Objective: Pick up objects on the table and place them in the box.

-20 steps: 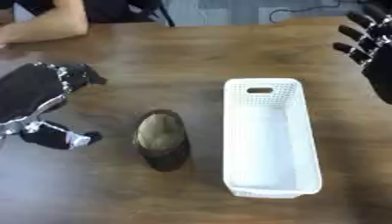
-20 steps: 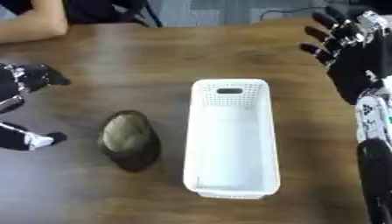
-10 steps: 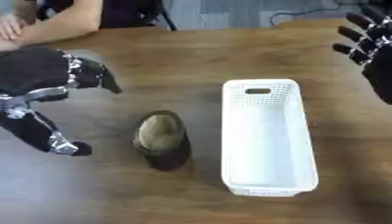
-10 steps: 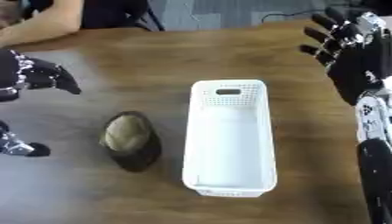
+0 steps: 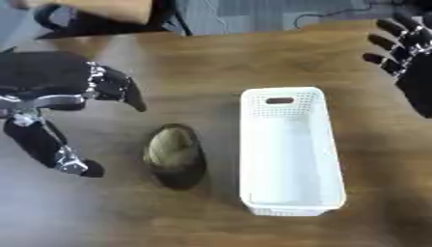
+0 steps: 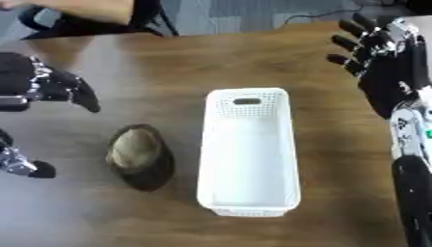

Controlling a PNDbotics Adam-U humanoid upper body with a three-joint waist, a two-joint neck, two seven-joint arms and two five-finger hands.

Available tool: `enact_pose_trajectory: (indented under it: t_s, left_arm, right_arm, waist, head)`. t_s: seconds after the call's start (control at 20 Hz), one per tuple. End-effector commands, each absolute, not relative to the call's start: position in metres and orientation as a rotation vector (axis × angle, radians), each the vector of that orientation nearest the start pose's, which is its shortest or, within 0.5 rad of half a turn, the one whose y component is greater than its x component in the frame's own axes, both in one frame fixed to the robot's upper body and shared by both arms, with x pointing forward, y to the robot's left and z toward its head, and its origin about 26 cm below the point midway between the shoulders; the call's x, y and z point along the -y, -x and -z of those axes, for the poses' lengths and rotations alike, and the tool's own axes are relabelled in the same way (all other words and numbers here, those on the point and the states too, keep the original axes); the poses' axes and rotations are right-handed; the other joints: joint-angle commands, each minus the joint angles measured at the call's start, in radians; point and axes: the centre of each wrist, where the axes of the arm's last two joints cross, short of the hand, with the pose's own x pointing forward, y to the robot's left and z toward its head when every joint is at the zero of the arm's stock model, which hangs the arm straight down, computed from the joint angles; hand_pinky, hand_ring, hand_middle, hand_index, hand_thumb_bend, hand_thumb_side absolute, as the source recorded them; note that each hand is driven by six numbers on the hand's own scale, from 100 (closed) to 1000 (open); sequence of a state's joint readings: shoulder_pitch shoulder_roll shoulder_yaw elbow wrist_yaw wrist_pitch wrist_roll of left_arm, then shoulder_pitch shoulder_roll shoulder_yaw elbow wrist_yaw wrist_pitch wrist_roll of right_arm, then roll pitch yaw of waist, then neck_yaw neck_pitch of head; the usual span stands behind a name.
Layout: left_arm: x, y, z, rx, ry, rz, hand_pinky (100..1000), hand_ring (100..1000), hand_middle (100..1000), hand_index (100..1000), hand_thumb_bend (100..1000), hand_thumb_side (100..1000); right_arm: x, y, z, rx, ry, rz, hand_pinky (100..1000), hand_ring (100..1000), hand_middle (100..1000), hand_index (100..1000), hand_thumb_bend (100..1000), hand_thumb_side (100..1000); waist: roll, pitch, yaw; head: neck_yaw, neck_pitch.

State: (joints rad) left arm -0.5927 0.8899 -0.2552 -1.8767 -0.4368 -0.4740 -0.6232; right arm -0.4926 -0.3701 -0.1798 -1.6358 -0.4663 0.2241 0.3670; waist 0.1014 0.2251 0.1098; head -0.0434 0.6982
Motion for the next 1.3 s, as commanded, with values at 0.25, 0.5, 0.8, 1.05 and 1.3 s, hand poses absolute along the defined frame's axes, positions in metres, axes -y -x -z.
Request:
enact_pose_trajectory:
  t_s: [0.25,0.5,0.8,1.05,1.3]
  left_arm:
    - [-0.276,-0.332,-0.282,-2.003,0.786,-2.554,100,100,720,830,502,310]
    - [-0.272,-0.341,-0.259,-2.027,0.751,-2.554,100,100,702,812,478,303]
    - [-0.270,-0.348,-0.233,-2.064,0.669,-2.596,100,100,685,793,453,303]
    - [-0.269,-0.349,-0.224,-2.071,0.622,-2.622,100,100,671,780,442,306]
    - [-0.269,-0.349,-0.220,-2.086,0.599,-2.635,100,100,652,762,430,299]
  right_arm:
    - [0.323,-0.363,-0.210,1.939,-0.388,-0.341,815,929,946,1000,100,1000]
    - [0.321,-0.363,-0.212,1.942,-0.395,-0.343,816,929,946,1000,100,1000]
    - [0.321,-0.364,-0.213,1.946,-0.396,-0.347,816,929,946,1000,100,1000]
    - [0.320,-0.364,-0.213,1.947,-0.396,-0.349,816,930,946,1000,100,1000]
    - [0.320,-0.364,-0.213,1.946,-0.394,-0.348,817,930,946,1000,100,1000]
  waist:
    - [-0.001,-0.020,-0.007]
    - [-0.002,-0.015,-0.012]
    - [-0.004,-0.010,-0.015]
    - [-0.004,-0.009,-0.016]
    - [-0.004,-0.009,-0.014]
  head:
    - [0.006,-0.017]
    - [0.005,-0.019]
    - [0.006,-0.016]
    - [0.006,-0.015]
    - [0.008,-0.014]
